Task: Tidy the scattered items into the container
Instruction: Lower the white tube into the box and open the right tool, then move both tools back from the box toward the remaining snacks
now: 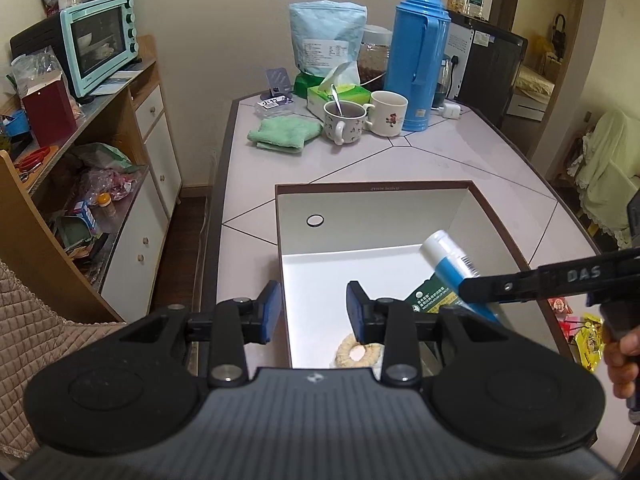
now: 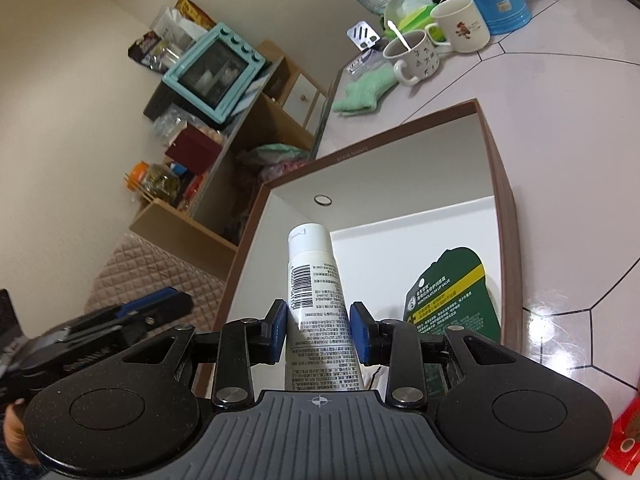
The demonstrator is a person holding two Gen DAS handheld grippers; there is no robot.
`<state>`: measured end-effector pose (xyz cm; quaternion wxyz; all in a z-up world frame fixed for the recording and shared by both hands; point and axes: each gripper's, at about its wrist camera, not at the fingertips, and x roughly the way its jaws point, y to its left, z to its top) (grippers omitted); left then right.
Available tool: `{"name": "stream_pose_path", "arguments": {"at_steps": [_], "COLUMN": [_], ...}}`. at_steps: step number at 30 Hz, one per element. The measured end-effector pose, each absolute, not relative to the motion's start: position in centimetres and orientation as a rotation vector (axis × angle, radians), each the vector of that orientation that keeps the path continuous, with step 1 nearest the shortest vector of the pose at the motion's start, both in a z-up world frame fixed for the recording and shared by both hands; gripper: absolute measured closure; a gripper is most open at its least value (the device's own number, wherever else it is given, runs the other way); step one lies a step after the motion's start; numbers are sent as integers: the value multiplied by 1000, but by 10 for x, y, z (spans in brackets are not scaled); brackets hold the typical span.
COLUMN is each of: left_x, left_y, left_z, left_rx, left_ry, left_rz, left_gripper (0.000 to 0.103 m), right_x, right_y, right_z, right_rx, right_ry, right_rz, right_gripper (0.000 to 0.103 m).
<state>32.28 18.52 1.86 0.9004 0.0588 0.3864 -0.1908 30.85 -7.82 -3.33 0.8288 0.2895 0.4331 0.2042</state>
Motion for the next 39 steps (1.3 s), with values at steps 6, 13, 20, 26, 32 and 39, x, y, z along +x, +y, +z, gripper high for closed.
{"name": "stream_pose_path", "arguments": {"at_steps": [6, 13, 20, 26, 32, 39], "left_x": [326, 327, 315, 296, 273, 249], "left_y": [186, 183, 182, 176, 173, 171], "left_z": [17, 11, 10, 6, 0, 3], "left_rx": [120, 121, 113, 106, 93, 95], "left_ry": [804, 818, 833, 865, 890, 893], "left_rz": [-395, -399, -405, -419, -420, -407], "left_gripper": [72, 72, 68, 61, 53, 42], "right_x": [321, 332, 318, 285, 249, 220], "right_y": [-66, -59, -68, -70, -73, -82], "right_z": [-42, -39, -17, 3, 0, -1], "right_rx": [566, 549, 526, 397, 277, 268], "right_ry": [940, 893, 866, 869, 892, 906], "right_rz": [419, 427, 425, 399, 330, 286], "right_gripper": [70, 40, 28, 7, 7, 7]}}
